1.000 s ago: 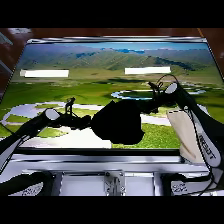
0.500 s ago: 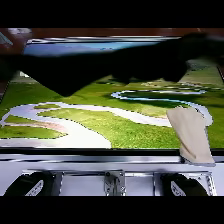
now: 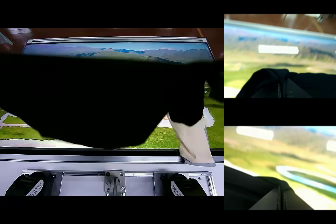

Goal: Fold the shirts.

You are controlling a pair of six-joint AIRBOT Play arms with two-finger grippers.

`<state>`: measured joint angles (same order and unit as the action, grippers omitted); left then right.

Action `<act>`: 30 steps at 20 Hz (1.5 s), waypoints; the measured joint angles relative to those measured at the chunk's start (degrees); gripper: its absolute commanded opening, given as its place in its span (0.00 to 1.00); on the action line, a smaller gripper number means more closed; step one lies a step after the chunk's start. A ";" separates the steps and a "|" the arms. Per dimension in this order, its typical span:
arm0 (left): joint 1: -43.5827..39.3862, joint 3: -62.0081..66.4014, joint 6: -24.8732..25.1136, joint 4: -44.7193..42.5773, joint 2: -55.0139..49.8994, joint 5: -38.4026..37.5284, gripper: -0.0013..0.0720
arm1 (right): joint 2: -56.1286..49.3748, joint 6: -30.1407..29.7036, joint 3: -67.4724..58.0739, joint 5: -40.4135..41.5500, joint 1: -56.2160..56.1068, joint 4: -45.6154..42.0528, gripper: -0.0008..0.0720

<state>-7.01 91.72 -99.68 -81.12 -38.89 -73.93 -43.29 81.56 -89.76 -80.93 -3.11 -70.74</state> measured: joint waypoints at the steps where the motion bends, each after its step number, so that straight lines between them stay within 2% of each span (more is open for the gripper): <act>1: 0.02 -2.05 0.00 -0.83 -0.39 -1.53 0.07 | -0.37 1.03 2.08 -3.39 0.00 -1.11 0.09; 3: 0.02 -8.13 0.00 -2.01 -1.18 -3.82 0.07 | -0.90 2.91 8.31 -6.71 0.02 -2.75 0.09; 5: 0.02 -15.30 0.00 -2.91 -2.47 -4.68 0.07 | -1.62 3.85 16.31 -5.29 0.00 -3.17 0.09; 7: 0.02 -22.77 0.02 -3.10 -4.37 -3.93 0.07 | -3.41 4.35 23.89 1.09 0.00 -3.63 0.09; 10: 0.13 -30.71 0.00 -2.82 -10.21 0.00 0.07 | -9.86 4.72 30.49 15.37 0.02 -2.45 0.09; 15: 1.62 -32.72 0.00 3.39 -25.55 8.55 0.07 | -24.41 4.85 33.70 40.24 0.04 6.58 0.09; 17: 2.29 -31.34 0.00 7.06 -31.63 13.16 0.07 | -29.42 5.01 34.10 46.58 0.04 10.54 0.09; 20: 2.73 -28.74 0.02 11.06 -38.12 20.90 0.07 | -33.94 5.01 34.34 50.14 0.04 13.81 0.13; 21: 2.82 -27.91 0.02 12.02 -39.71 23.54 0.10 | -34.80 5.01 34.36 50.66 0.04 14.47 0.18; 22: 2.89 -27.15 0.02 12.70 -40.81 25.68 0.32 | -35.36 5.01 34.40 50.93 0.04 15.02 0.60; 23: 2.95 -26.32 0.02 13.42 -41.70 27.82 0.69 | -35.63 5.01 34.42 51.04 0.07 15.37 0.98; 24: 3.06 -25.57 0.04 13.86 -42.29 28.89 0.91 | -35.58 4.96 34.45 51.01 0.20 15.61 0.98; 25: 3.34 -24.63 0.04 14.23 -42.80 29.40 0.93 | -35.12 4.66 34.45 50.80 0.44 15.80 0.98; 27: 4.72 -22.58 0.15 14.36 -43.34 27.52 0.92 | -33.14 3.52 34.45 49.33 1.57 16.02 0.98; 30: 8.17 -20.70 2.95 13.53 -43.71 18.40 0.92 | -28.22 0.98 34.45 43.28 5.25 13.88 0.97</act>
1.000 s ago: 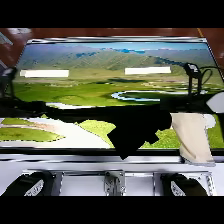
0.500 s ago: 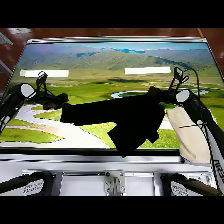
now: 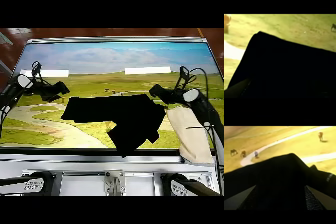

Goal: Fold the shirts.

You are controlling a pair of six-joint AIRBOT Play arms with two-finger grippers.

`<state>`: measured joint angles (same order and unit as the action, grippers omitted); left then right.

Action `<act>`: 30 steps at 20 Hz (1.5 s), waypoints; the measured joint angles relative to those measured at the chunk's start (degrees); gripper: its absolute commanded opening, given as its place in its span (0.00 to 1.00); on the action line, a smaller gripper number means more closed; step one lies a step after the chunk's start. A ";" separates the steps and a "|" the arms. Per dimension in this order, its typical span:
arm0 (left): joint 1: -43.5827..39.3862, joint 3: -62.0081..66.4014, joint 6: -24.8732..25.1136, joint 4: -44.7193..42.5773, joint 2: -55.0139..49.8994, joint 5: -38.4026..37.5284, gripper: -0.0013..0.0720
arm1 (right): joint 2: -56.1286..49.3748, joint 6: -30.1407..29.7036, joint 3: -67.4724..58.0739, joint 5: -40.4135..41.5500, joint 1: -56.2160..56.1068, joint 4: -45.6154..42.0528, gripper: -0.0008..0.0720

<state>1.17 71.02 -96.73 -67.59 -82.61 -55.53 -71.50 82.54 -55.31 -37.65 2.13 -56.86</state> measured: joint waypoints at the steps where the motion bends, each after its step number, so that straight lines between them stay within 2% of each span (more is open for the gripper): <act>1: 1.18 -0.09 1.51 -0.28 -0.04 -3.98 0.92 | 1.55 -0.61 0.00 -3.21 1.73 -1.97 0.97; 4: 2.73 -4.24 4.72 0.26 0.22 -11.96 0.92 | 4.20 -2.27 0.22 -14.95 6.69 -6.54 0.97; 5: 2.78 -6.49 5.81 1.57 0.28 -12.35 0.92 | 4.66 -2.95 0.48 -18.62 8.11 -7.37 0.97; 9: 2.82 -16.24 9.75 9.60 0.37 -7.69 0.91 | 5.51 -4.57 1.40 -27.04 10.82 -8.50 0.97; 15: 1.84 -21.18 14.14 18.27 -1.07 -0.17 0.90 | 5.79 -5.09 1.70 -28.79 11.78 -7.78 0.97; 16: 1.36 -21.44 14.51 19.23 -1.55 0.72 0.80 | 5.79 -5.07 1.73 -28.76 11.82 -7.76 0.97; 18: 0.57 -21.73 15.23 21.00 -2.56 2.40 0.66 | 5.81 -4.74 1.73 -28.68 11.87 -7.69 0.97; 20: -0.35 -21.88 15.96 22.95 -3.30 3.54 0.27 | 5.79 -4.50 1.73 -28.65 11.89 -7.65 0.97; 22: -0.87 -21.92 16.31 24.26 -3.69 4.68 0.10 | 5.64 -3.80 1.73 -28.79 11.89 -7.93 0.97; 23: -1.03 -21.97 16.41 24.63 -3.80 4.83 0.07 | 5.22 -3.65 1.73 -29.20 11.89 -8.28 0.97; 30: -1.44 -21.99 19.04 25.90 -2.80 2.84 0.07 | -4.09 -4.24 3.13 -36.44 9.44 -7.32 0.97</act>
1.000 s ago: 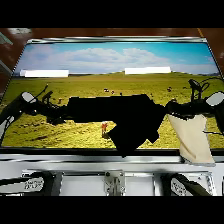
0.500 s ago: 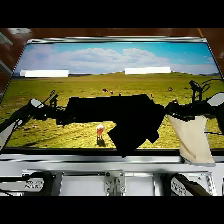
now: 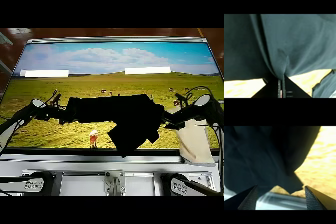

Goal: Fold the shirts.

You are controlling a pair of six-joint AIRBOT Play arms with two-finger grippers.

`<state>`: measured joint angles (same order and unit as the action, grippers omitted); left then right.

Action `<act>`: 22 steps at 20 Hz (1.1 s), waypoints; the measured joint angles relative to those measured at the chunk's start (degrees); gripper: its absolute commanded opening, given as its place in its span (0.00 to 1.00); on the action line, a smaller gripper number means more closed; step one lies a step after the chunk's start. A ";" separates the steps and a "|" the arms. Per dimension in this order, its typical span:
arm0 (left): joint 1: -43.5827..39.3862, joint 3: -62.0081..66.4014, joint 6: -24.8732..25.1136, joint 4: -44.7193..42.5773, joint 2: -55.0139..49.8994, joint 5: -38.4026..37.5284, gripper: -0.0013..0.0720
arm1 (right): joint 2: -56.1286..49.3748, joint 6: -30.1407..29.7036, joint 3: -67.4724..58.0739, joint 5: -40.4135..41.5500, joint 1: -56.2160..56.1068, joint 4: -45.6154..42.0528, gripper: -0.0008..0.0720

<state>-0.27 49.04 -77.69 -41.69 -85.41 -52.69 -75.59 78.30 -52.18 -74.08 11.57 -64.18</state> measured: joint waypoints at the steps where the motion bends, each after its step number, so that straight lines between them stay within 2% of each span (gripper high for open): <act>1: 0.00 0.00 0.33 0.00 0.46 -0.20 0.07 | -1.42 -0.17 0.07 -0.17 -1.01 0.17 0.97; 7: 0.00 0.17 1.03 0.17 2.99 -0.83 0.07 | -7.98 -0.79 0.24 0.72 -5.73 -0.11 0.97; 8: 0.00 0.33 1.07 0.17 3.19 -0.87 0.07 | -8.41 -0.81 0.26 0.74 -6.01 -0.70 0.94; 11: 0.00 0.81 1.18 0.22 3.50 -0.90 0.07 | -9.11 -0.76 0.26 0.85 -6.67 -2.23 0.22; 12: 0.00 0.98 1.18 0.20 3.58 -0.94 0.07 | -9.25 -0.74 0.26 1.05 -6.93 -2.38 0.09; 17: 0.00 5.09 1.95 -1.64 5.46 -1.40 0.06 | -7.76 -1.09 -2.23 -1.22 -7.28 -3.23 0.09; 22: -0.04 18.82 1.33 -6.40 11.50 -5.88 0.06 | 2.14 -2.75 -13.75 -2.73 -7.30 -3.65 0.09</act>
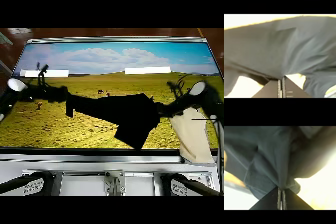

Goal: Fold the shirts.

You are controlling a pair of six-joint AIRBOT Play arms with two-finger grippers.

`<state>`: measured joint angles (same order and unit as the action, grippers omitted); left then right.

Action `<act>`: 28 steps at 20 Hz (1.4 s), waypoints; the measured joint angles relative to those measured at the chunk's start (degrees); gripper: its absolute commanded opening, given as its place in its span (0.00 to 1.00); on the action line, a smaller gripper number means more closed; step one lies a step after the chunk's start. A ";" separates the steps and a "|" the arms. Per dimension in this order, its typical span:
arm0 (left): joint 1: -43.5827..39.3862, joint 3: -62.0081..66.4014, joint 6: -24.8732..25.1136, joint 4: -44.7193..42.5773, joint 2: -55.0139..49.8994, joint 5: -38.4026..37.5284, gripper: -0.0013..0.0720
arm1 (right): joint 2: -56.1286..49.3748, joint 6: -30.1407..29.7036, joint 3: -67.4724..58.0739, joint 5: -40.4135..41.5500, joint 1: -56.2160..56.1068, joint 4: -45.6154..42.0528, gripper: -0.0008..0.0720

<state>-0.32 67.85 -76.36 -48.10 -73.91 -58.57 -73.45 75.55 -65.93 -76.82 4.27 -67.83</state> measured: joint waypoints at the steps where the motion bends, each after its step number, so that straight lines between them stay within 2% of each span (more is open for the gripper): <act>1: 0.02 3.96 -0.44 -0.85 1.86 -0.61 0.06 | 3.04 -0.26 -3.65 0.76 0.00 -0.09 0.09; 8: 0.02 29.73 -3.98 -3.87 15.02 -2.51 0.07 | 22.95 1.07 -26.36 19.02 0.00 -2.10 0.09; 11: 0.02 34.10 -7.74 -8.15 21.00 -4.83 0.07 | 28.13 2.71 -31.67 20.61 0.00 -5.31 0.09; 15: 0.02 35.95 -13.07 -16.31 26.38 -16.96 0.07 | 31.85 3.89 -34.10 19.10 0.00 -9.38 0.09; 18: 0.02 36.41 -15.17 -19.08 28.35 -24.52 0.07 | 32.35 4.39 -34.69 22.88 0.00 -10.23 0.09; 22: 0.00 34.86 -18.03 -20.55 29.35 -30.73 0.07 | 29.62 5.22 -34.97 29.46 -0.02 -9.18 0.09; 28: -0.02 17.77 -20.41 -24.33 29.99 -34.38 0.07 | 13.51 5.84 -34.99 23.78 -0.11 -3.93 0.09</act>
<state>-0.34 85.62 -96.77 -72.42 -43.92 -92.95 -59.94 81.38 -100.92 -53.04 4.16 -71.77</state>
